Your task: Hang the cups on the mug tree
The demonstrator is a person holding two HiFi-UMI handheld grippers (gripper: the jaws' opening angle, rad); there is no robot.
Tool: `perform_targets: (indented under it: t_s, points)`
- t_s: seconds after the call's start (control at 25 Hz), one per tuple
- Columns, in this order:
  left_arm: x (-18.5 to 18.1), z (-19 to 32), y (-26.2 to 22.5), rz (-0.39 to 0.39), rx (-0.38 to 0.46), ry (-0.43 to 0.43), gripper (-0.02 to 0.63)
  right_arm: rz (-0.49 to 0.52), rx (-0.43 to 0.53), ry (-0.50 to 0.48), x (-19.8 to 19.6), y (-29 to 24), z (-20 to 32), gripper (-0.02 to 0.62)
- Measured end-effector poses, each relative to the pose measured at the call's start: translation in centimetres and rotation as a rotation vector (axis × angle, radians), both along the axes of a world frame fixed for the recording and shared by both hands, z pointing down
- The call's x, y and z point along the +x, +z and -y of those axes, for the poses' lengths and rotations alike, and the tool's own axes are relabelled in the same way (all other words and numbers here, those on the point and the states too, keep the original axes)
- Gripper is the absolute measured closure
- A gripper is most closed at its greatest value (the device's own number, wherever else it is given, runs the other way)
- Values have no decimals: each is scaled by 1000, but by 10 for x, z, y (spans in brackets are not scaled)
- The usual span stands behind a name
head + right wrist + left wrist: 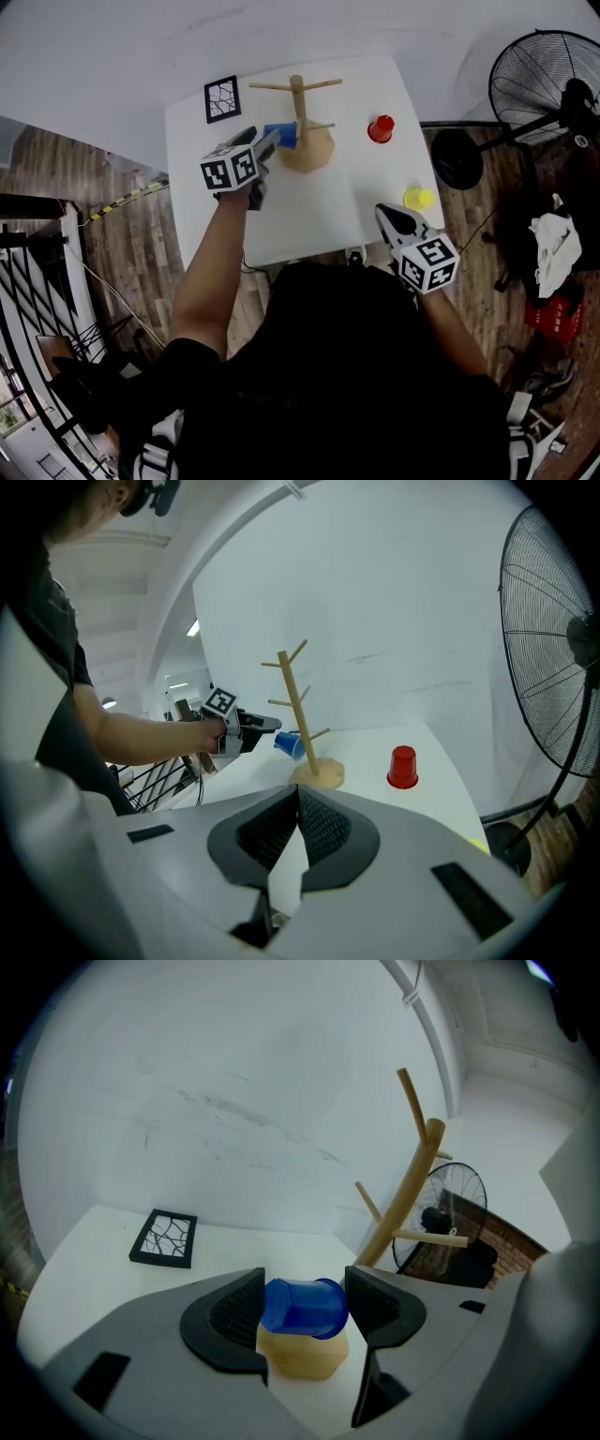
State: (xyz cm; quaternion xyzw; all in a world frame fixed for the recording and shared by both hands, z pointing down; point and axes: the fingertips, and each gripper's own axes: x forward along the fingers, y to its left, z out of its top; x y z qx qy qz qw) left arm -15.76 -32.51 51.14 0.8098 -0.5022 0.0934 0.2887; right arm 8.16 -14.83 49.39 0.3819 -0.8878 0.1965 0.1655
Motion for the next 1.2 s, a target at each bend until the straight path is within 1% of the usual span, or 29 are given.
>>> perform_targets:
  t_s: [0.16, 0.28, 0.44, 0.6, 0.68, 0.92, 1.08, 1.2]
  points:
    - [-2, -5, -16, -6, 33, -5, 339, 2, 1, -6, -1, 0, 2, 588]
    - [-3, -13, -28, 8, 57, -6, 339, 4, 5, -13, -4, -1, 3, 588]
    - [-2, -33, -43, 4, 75, 16, 348, 11, 19, -29, -10, -6, 4, 588]
    - [-6, -58, -58, 47, 103, 23, 376, 19, 37, -56, -19, -14, 5, 588]
    - [-8, -71, -65, 76, 119, 21, 397, 20, 50, -73, -24, -18, 8, 588]
    - [-14, -110, -83, 133, 170, 5, 534, 19, 85, -125, -37, -29, 15, 588]
    - [-15, -139, -80, 191, 166, -6, 575, 14, 100, -160, -43, -33, 18, 588]
    - [-11, -160, -72, 206, 147, 8, 586, 7, 105, -183, -48, -35, 17, 588]
